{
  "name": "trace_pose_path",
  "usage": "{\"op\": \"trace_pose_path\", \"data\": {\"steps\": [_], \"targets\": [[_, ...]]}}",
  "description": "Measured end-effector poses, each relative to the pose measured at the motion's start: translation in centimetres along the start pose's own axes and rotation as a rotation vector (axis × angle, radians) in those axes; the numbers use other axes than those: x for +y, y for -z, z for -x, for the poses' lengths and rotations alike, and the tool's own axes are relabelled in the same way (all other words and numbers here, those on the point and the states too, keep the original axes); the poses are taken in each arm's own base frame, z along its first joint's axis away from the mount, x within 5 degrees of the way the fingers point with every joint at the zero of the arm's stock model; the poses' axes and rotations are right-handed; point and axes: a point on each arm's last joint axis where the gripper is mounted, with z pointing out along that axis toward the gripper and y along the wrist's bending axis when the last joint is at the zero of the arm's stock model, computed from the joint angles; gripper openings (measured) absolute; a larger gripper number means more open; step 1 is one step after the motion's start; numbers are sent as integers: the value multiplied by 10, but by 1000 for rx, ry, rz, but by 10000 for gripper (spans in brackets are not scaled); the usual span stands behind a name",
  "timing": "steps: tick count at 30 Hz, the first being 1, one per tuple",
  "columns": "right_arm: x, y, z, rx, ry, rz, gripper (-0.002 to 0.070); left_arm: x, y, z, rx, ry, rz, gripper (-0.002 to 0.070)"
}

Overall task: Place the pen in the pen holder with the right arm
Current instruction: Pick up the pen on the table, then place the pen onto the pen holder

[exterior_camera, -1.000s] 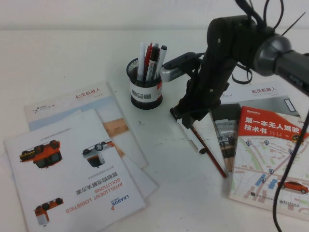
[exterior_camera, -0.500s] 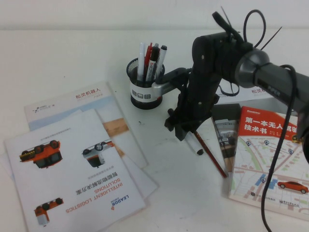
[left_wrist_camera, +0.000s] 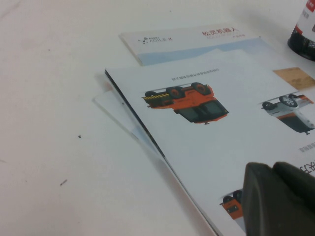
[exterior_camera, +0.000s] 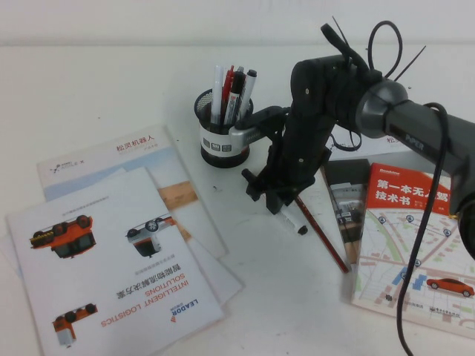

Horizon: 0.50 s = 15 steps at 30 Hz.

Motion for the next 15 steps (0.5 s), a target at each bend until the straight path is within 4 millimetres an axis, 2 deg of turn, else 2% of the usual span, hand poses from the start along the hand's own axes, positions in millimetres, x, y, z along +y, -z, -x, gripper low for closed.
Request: {"op": "trace_pose_path", "data": {"steps": [4, 9, 13, 15], "targets": [[6, 15, 3, -52, -22, 42, 125, 0, 0, 0, 0, 0, 0, -2], [18, 62, 1, -240, -50, 83, 125, 0, 0, 0, 0, 0, 0, -3], [27, 93, -23, -407, -98, 75, 125, 0, 0, 0, 0, 0, 0, -2], [28, 98, -43, -502, -150, 54, 125, 0, 0, 0, 0, 0, 0, -2]]}}
